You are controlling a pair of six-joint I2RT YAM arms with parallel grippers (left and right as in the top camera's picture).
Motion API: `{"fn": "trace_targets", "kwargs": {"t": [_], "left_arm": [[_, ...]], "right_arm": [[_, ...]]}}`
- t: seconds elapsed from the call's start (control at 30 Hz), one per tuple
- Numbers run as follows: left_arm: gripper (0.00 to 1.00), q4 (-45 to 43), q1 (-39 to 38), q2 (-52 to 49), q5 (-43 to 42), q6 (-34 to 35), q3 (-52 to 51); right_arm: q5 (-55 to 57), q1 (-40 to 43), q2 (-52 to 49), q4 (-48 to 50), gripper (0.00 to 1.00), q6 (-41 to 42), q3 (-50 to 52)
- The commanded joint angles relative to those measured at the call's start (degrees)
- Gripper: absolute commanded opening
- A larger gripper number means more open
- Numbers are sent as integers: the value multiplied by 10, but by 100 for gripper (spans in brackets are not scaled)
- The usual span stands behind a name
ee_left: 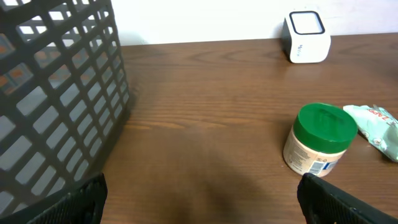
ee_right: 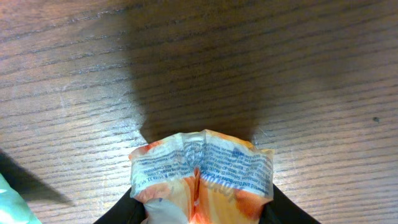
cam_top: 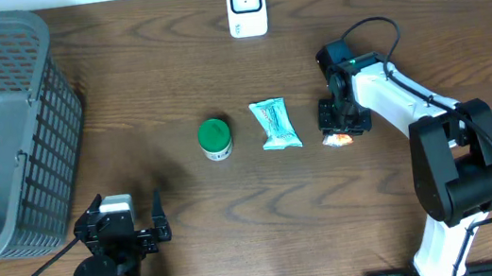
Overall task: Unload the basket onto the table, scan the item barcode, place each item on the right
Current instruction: 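Lift the Kleenex pack off the table with right gripper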
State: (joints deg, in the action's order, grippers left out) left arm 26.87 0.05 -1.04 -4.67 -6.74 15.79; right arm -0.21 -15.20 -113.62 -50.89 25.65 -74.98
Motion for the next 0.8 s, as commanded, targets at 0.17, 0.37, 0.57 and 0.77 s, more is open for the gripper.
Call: {"fn": "trace_targets", "kwargs": {"t": [0.17, 0.37, 0.57, 0.77], "left_arm": [[98, 53, 2, -3, -14, -12, 0], [98, 96, 2, -3, -13, -12, 0], [98, 113, 2, -3, -13, -12, 0], [98, 152, 2, -3, -14, -12, 0]], "right_arm": [[3, -4, -5, -80, 45, -9, -68], [-5, -4, -5, -89, 64, -17, -78], [3, -4, -5, -61, 88, -17, -73], [3, -4, -5, -24, 95, -21, -43]]}}
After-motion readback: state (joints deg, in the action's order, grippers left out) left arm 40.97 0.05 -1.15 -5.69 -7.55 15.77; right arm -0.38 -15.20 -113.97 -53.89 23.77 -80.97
